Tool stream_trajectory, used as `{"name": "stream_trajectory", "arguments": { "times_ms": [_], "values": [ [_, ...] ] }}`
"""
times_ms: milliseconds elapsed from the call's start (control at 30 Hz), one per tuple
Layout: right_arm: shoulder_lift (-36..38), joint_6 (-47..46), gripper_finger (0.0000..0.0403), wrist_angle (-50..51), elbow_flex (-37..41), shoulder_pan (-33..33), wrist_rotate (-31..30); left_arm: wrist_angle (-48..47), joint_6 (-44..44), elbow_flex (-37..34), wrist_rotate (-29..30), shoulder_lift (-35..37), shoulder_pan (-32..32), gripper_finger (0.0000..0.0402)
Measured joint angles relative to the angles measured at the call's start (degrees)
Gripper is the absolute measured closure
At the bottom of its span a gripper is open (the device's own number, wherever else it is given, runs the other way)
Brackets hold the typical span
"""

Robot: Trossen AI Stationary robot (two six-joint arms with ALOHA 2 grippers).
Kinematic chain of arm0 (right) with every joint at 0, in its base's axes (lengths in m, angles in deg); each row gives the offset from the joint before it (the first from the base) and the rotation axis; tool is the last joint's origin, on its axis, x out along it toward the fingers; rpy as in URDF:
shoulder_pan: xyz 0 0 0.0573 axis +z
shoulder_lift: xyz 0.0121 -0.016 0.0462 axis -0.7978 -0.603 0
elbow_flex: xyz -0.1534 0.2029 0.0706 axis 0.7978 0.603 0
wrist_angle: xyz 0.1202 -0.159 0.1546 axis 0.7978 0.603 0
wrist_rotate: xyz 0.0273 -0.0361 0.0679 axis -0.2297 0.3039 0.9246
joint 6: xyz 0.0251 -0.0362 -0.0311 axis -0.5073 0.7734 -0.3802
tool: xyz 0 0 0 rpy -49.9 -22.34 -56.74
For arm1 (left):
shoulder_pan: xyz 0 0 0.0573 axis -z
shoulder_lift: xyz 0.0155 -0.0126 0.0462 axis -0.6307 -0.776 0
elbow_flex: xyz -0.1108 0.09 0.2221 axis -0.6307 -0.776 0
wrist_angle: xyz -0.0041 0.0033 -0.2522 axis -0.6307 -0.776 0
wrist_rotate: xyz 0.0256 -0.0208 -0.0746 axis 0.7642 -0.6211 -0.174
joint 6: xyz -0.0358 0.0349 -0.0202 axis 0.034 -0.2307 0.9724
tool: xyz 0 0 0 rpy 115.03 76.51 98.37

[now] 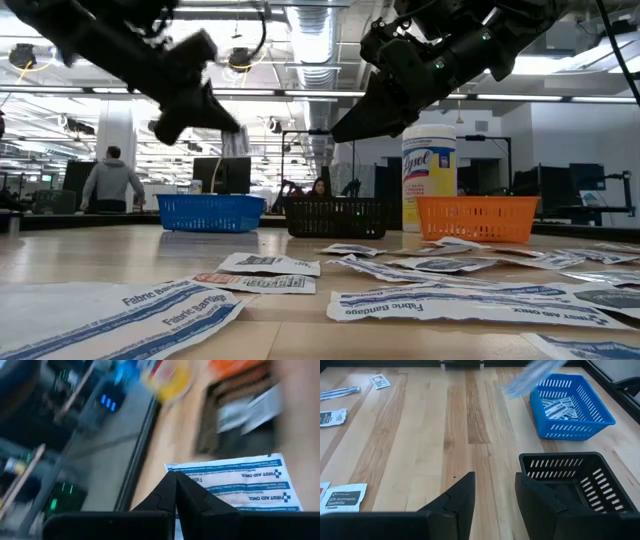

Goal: Pick & Place First Aid Supplies
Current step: Put the bandage into the blue container

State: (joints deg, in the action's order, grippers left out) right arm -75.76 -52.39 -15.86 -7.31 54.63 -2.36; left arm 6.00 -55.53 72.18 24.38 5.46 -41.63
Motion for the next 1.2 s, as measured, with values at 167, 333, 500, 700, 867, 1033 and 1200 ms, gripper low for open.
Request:
{"name": "stream_trajectory", "arguments": {
  "times_ms": [167,333,500,700,867,1033,1200],
  "values": [
    [0.00,0.00,0.0270,0.01,-0.01,0.00,0.02,-7.02,-0.54,0.00,-19.15,0.76,-18.46,0.0395],
    [0.00,0.00,0.0269,0.04,0.00,0.02,0.02,-6.22,-5.30,0.00,-30.91,-2.04,-28.85,0.0397],
    [0.00,0.02,0.0270,0.04,-0.02,0.02,0.03,-5.56,-10.55,0.01,-31.02,-4.99,-33.63,0.0395],
    [0.00,0.02,0.0269,0.07,0.00,0.02,0.04,-4.56,-15.38,0.04,-31.17,-10.19,-35.23,0.0396],
    [0.00,0.01,0.0270,0.16,-0.02,0.02,0.04,-1.43,-15.32,0.04,-32.47,-14.52,-34.99,0.0389],
    [0.00,0.02,0.0270,0.33,0.00,0.02,0.04,4.10,-12.19,0.09,-33.94,-17.23,-34.99,0.0371],
    [0.00,0.02,0.0269,0.42,-0.01,0.02,0.04,5.78,-10.44,0.11,-33.94,-18.09,-34.68,0.0339]
  ]
}}
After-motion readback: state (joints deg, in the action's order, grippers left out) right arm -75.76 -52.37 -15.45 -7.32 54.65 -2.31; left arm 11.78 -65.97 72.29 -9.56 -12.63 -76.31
